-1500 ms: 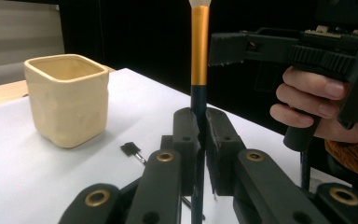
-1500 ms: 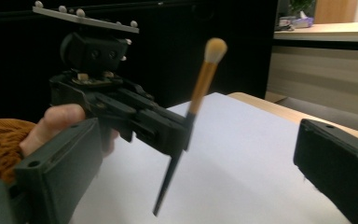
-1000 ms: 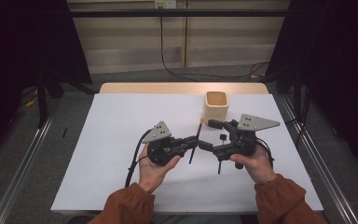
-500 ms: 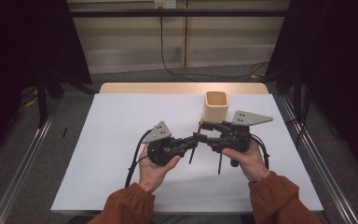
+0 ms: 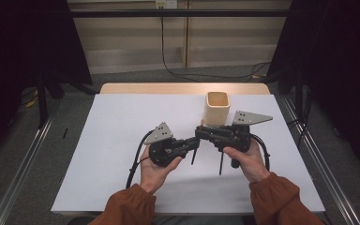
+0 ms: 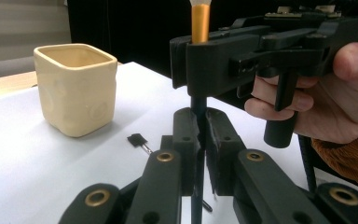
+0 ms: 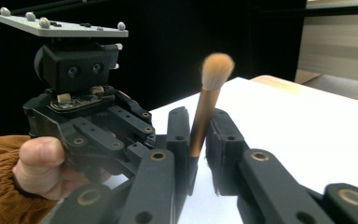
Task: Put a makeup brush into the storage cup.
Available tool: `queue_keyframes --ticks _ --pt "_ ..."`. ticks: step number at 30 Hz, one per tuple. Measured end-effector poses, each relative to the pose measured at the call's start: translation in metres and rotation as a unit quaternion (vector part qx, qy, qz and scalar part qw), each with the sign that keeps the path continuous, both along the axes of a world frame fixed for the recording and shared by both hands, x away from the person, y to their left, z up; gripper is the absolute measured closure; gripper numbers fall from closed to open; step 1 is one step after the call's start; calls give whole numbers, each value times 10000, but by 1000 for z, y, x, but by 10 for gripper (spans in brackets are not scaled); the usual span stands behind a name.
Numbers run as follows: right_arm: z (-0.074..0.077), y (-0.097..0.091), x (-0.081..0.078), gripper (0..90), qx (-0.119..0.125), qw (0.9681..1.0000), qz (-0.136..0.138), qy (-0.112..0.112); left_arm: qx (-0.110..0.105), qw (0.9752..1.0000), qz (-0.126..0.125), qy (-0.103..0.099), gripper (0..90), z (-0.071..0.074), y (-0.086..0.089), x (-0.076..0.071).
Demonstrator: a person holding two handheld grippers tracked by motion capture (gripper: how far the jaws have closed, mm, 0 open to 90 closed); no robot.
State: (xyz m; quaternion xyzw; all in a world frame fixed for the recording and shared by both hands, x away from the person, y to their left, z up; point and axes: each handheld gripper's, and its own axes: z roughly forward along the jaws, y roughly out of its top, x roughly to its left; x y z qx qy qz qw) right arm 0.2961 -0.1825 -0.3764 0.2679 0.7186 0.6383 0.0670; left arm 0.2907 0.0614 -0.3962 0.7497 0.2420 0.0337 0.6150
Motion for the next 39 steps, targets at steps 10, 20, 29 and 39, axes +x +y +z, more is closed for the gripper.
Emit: queue_keyframes --ticks 10,20,29,39 --pt "1 2 -2 837 -70 9999 36 -64 -8 10000 -17 11 828 -1 0 1" --pt "2 1 -3 838 -56 9999 22 -147 -20 10000 29 6 704 0 2 0" --pt "4 -1 -4 839 -57 9997 0 -234 280 9989 300 -228 364 2 0 -4" --pt "6 -4 -5 838 -97 9994 -33 -332 211 9982 542 -142 58 4 5 0"
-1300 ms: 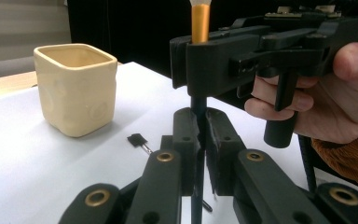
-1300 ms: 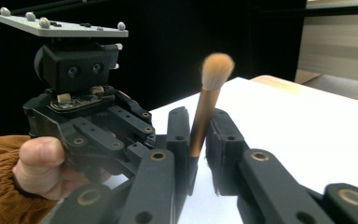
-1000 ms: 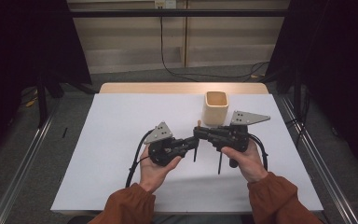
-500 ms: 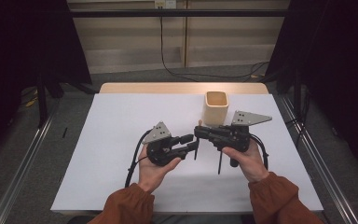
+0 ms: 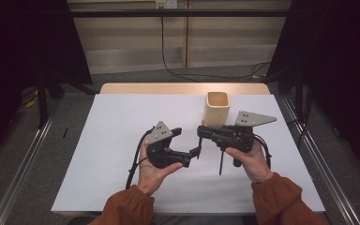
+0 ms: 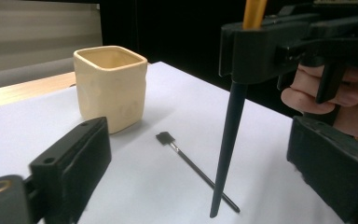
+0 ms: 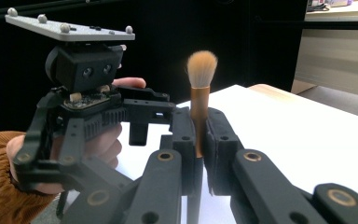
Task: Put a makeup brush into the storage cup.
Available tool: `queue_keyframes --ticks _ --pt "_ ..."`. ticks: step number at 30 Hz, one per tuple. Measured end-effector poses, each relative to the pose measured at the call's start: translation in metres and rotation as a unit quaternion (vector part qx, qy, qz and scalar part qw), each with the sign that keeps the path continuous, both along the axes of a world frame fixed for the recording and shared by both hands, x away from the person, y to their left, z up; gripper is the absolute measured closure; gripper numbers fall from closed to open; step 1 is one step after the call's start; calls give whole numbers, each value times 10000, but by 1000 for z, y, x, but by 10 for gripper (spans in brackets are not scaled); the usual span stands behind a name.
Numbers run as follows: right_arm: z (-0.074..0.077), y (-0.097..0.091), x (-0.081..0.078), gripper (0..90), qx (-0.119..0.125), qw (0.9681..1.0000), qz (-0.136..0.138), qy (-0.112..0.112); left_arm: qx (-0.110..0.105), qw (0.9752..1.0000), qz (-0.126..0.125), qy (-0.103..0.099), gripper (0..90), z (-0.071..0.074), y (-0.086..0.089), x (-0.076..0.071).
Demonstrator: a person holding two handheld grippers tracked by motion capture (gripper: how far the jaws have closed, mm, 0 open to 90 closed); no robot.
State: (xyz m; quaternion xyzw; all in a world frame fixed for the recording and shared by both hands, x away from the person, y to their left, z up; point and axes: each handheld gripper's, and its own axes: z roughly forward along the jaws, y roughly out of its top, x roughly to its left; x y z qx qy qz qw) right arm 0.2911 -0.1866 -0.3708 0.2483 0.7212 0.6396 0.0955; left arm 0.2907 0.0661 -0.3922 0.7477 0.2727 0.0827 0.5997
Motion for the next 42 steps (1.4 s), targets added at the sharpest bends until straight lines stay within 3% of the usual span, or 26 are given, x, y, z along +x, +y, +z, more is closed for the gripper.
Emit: queue_keyframes --ticks 5,8,16,27,30,37,42 --pt "0 -2 0 838 -42 10000 -36 -58 42 9995 -269 -144 18 -1 4 0" --pt "0 -3 -1 838 -108 9999 -41 -95 126 9994 -277 -172 10 -3 8 0" --pt "1 -6 -1 838 -117 9998 -124 -115 177 9993 202 -271 10 -3 19 -1" --pt "2 -14 0 837 -125 9996 -206 -110 270 9973 667 -155 15 -12 52 -3" --pt "2 -17 2 837 -224 9994 -257 -92 302 9963 800 -127 14 -14 64 -5" --pt "4 -24 2 837 -142 9991 -365 -134 269 9950 964 -36 17 -16 81 -8" --pt "3 -25 3 837 -155 9990 -414 -115 305 9944 1010 -110 17 -17 86 -12"
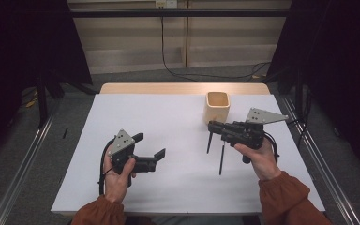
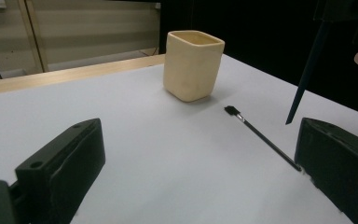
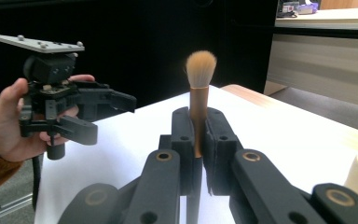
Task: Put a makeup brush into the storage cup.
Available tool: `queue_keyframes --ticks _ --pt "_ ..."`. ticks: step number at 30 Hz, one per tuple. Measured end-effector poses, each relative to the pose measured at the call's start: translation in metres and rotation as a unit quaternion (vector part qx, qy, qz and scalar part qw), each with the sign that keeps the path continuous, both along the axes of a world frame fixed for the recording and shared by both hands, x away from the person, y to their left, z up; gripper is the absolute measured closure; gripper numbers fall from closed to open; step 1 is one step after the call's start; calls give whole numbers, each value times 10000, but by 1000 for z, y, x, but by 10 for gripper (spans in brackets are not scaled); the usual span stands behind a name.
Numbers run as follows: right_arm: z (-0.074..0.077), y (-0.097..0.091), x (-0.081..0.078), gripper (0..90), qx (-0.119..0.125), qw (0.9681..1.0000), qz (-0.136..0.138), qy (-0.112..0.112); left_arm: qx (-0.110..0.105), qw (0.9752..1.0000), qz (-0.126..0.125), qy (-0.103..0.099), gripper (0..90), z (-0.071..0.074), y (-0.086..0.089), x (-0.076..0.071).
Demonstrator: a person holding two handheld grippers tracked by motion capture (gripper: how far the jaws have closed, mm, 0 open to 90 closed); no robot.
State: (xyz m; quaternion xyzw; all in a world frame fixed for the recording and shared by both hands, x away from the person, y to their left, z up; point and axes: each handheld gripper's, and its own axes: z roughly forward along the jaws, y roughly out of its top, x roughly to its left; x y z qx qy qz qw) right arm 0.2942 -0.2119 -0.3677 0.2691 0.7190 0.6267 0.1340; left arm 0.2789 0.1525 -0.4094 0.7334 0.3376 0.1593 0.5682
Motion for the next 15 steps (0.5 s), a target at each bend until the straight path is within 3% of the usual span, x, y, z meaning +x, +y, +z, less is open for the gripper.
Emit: queue_keyframes --ticks 15 --pt "5 -15 5 837 38 9997 -252 23 79 9994 284 -195 17 -10 26 -6"
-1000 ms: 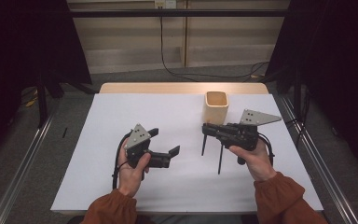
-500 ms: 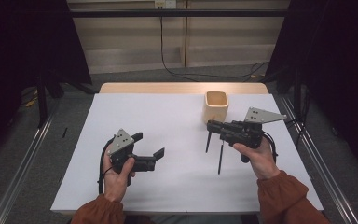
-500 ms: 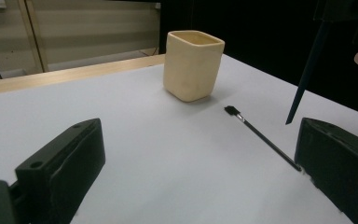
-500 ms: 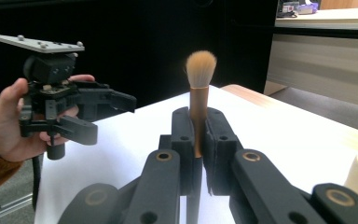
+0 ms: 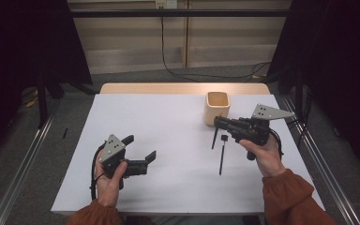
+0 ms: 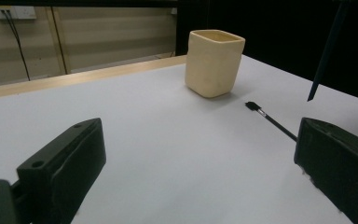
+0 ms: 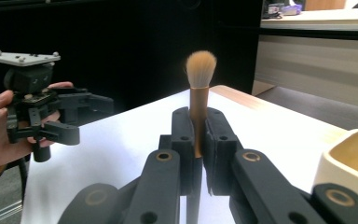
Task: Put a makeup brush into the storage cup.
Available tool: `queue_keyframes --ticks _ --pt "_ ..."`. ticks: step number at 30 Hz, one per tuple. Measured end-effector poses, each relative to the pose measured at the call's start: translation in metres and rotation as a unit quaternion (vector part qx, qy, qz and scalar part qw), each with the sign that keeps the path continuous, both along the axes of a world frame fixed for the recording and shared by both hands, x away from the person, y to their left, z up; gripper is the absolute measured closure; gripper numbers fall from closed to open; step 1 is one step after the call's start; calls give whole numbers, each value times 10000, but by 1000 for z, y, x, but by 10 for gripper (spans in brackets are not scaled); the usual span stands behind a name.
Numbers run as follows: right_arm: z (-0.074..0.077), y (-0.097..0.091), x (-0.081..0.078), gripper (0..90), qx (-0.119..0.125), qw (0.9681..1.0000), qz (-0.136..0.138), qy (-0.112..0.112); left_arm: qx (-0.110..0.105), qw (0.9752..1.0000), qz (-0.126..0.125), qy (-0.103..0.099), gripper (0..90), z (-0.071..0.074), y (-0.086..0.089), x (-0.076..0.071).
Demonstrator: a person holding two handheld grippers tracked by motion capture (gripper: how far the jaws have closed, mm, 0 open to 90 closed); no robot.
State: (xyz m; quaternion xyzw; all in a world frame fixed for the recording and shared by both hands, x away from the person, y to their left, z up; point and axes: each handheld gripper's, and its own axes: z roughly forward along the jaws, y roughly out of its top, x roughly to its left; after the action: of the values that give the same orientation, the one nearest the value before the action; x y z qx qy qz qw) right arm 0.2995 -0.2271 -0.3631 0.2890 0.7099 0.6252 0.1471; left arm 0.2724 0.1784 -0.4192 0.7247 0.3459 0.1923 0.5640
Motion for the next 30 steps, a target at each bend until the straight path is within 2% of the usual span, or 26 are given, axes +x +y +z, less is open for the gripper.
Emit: queue_keyframes --ticks 8,12,15,20,26,30 --pt "4 -6 4 837 -54 9999 -104 -49 76 9999 72 42 16 -5 16 -6" --pt "5 -8 7 838 -73 9998 -155 -50 104 9999 86 -14 12 -7 24 -11" --pt "8 -10 9 838 -58 9997 -208 -95 52 9999 133 -18 9 -9 27 -12" --pt "16 -13 12 838 -43 9995 -250 -165 -40 9999 153 -20 13 -10 29 -14" --pt "22 -17 21 838 -56 9993 -321 -160 -60 9998 161 -96 15 -11 27 -18" --pt "26 -17 26 838 -84 9991 -376 -188 -46 9998 203 -72 9 -11 27 -18"
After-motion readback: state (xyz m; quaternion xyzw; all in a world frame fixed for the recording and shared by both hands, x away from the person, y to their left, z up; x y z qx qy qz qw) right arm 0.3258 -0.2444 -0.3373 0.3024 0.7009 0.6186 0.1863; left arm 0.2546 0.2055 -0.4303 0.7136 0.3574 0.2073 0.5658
